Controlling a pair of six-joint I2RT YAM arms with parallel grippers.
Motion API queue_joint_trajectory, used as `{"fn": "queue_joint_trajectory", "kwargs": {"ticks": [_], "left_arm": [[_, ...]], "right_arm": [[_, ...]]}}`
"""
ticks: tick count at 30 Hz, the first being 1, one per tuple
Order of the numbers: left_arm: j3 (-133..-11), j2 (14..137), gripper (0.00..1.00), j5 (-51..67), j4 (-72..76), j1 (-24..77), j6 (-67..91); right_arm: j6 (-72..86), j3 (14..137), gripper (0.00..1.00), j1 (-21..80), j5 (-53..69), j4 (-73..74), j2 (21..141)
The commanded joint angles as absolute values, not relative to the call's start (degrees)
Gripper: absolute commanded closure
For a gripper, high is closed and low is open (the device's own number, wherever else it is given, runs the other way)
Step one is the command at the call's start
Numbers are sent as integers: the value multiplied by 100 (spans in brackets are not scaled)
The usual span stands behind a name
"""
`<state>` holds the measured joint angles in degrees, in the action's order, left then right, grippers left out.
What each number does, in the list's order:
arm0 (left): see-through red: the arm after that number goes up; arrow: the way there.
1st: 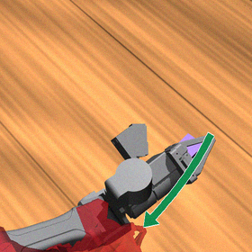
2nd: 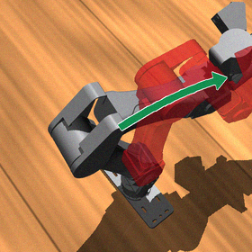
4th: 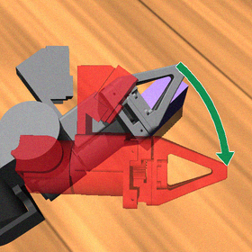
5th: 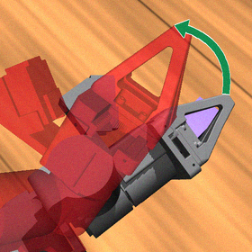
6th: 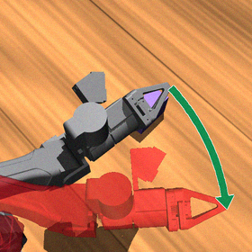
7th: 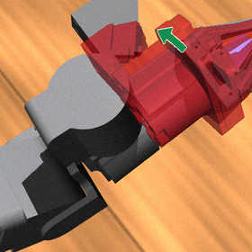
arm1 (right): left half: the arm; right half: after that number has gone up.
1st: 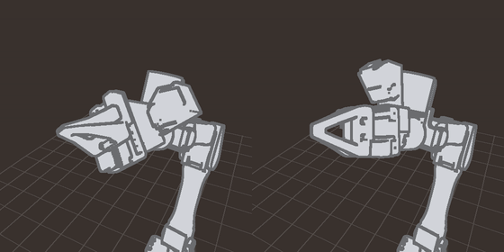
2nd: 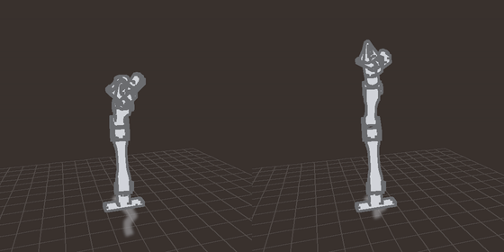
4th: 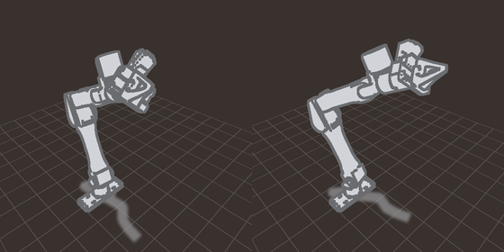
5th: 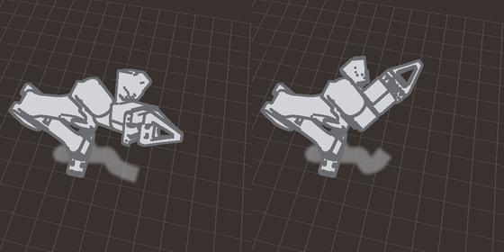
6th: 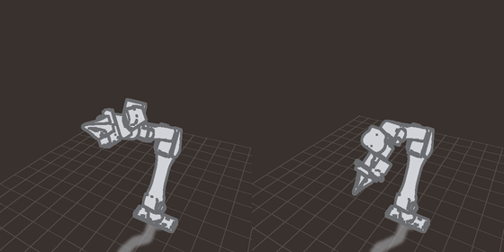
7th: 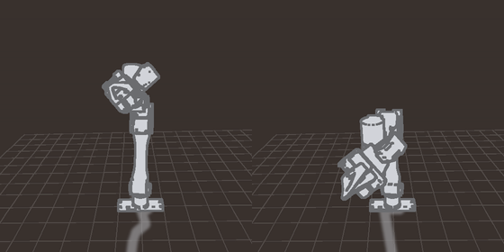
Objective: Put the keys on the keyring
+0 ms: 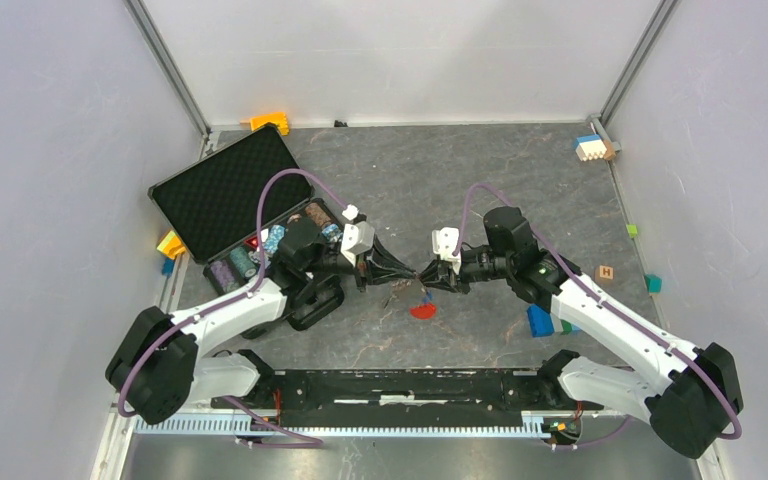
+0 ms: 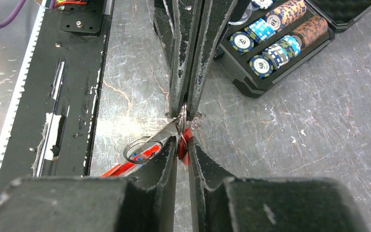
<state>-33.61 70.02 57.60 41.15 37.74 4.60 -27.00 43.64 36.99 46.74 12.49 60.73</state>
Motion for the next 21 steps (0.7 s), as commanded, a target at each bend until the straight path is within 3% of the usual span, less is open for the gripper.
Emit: {"fn": "queue_joint_trajectory", "kwargs": {"ticks": [1,21], "left_arm": [[-3293,6996,98,6018,4714,3756,651],[-3215,7199,98,6385,5277,3751,470]], "right_arm": [[-2654,4350,82,3698,4832,1079,6027],[-2577,4166,80,3716,5413,978,5935]]}}
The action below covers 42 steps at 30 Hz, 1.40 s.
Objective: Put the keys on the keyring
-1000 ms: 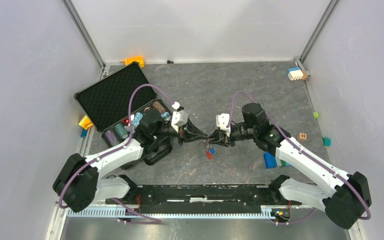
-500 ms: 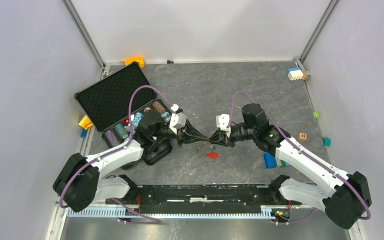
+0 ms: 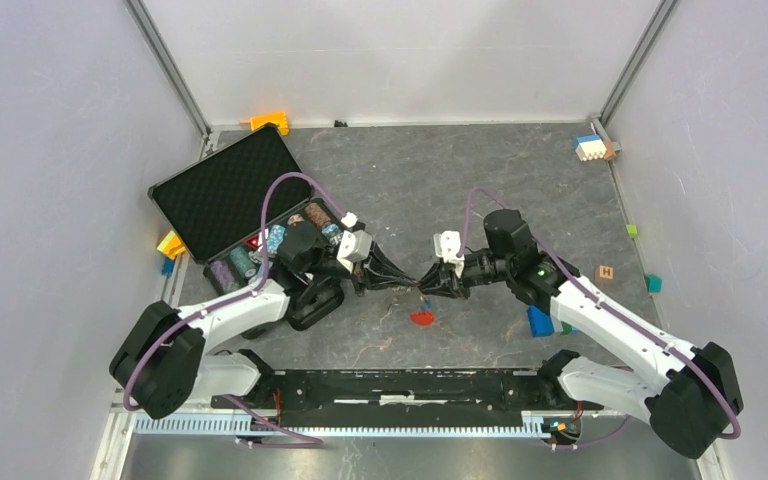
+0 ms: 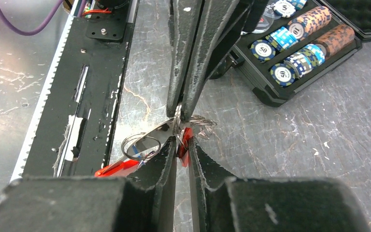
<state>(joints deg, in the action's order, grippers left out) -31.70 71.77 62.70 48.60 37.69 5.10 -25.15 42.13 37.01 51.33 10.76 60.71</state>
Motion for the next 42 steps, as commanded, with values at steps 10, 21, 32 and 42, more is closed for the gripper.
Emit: {"fn": "queue_joint_trajectory", "kwargs": {"ticks": [10,21,32,42], "left_arm": [[-3263,7050,98,6537,4792,3674,81],[-3280,7016,98,6890,4966,3666,155],[-3243,7128,98,6909,5389,3665,407],[-3264,7233,98,6992,5441,3665,423]], "right_arm": [[-2891,4127,78,3717,5347,1227,5740],[-2622,4008,78,3727,5467,870,5898],[-2536,3965,85,3808,5535,719,5954],[-2549,3955,90,3867,5571,702,6014]]}}
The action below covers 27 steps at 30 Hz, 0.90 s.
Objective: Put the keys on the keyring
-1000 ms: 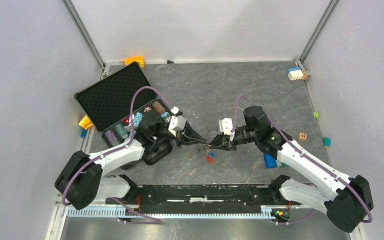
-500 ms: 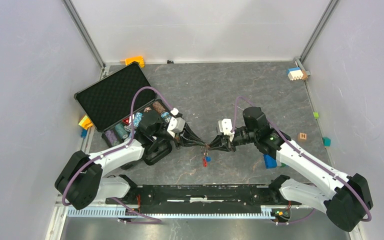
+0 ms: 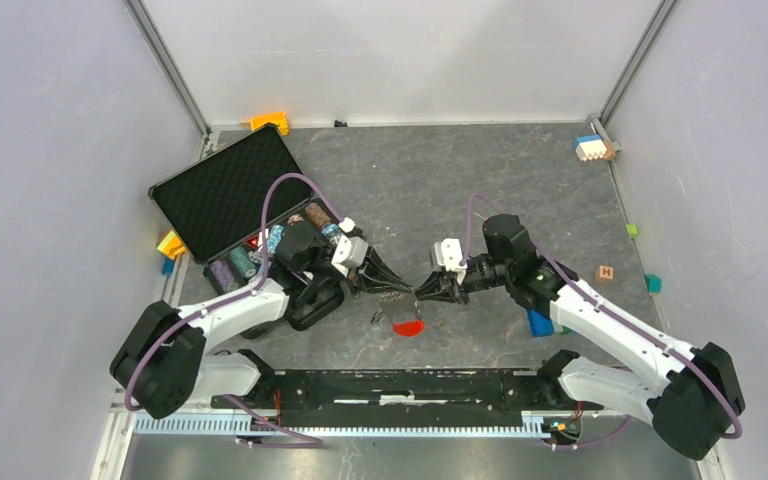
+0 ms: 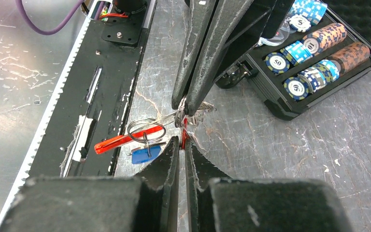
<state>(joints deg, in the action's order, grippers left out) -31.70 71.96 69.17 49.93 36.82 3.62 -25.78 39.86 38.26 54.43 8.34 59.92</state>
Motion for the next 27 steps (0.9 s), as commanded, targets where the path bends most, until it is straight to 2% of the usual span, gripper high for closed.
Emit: {"fn": "queue_joint_trajectory", "kwargs": {"ticks": [1,27], "left_arm": [[-3263,7236,98,6998,5440,3665,407],[-3168,7170,98,7004,5564,3654,449]], "right_arm": [[-2549,3955,90,3867,5581,703,6021],[-2813,4095,86,4062,5203,968,5980]]}}
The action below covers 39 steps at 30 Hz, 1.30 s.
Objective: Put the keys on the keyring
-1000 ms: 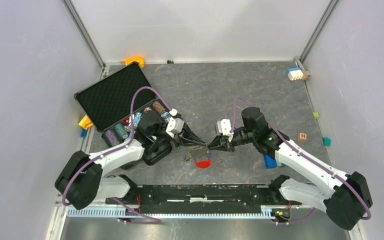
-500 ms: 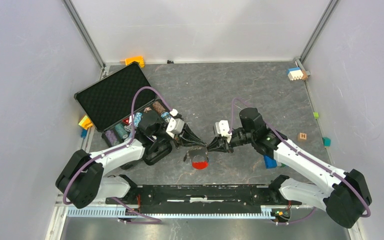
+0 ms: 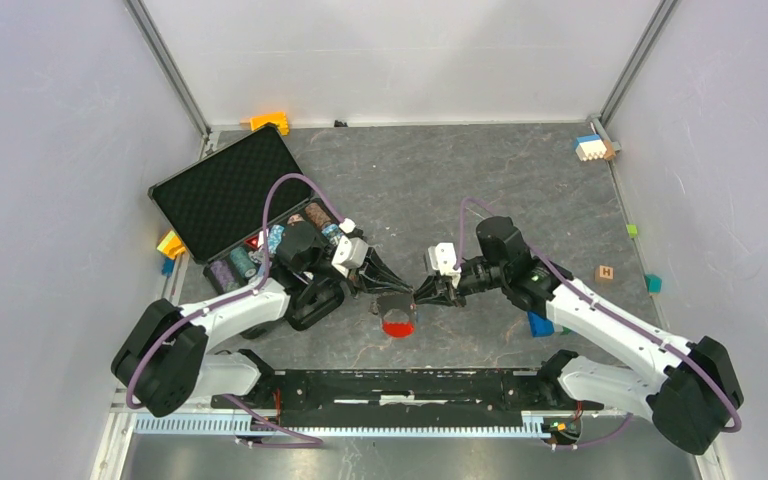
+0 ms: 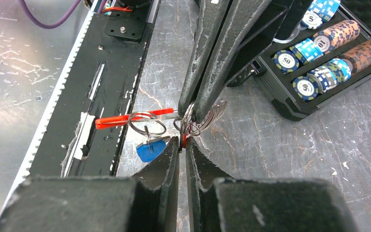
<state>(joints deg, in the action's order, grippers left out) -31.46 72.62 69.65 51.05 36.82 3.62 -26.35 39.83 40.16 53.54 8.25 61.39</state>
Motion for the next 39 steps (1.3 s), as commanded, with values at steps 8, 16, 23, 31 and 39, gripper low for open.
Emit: {"fn": "queue_joint_trajectory", "kwargs": {"ticks": [8,16,23,31,39], "left_arm": [[-3084,7117,98,7097,6012,3612,776],[-3024,7134,98,7110,6176,3586,852],[-3049,7178,98,7111,6316,3583,991],[-3029,7198,98,7032,6363,3586,1011],[-2988,7276,98,6882,6451,3586,1010]], "right_arm": [[-3075,4147,68,4052,5168,1252,5833],[-3385,4474,52,3913,4922,1660,5478],[-3272,4739,55,3841,4913,1654,5417],[-3015,4790,61,3841,5285,1461,5545],[-2746,4763,71,3836,5524,1188,5695]]}}
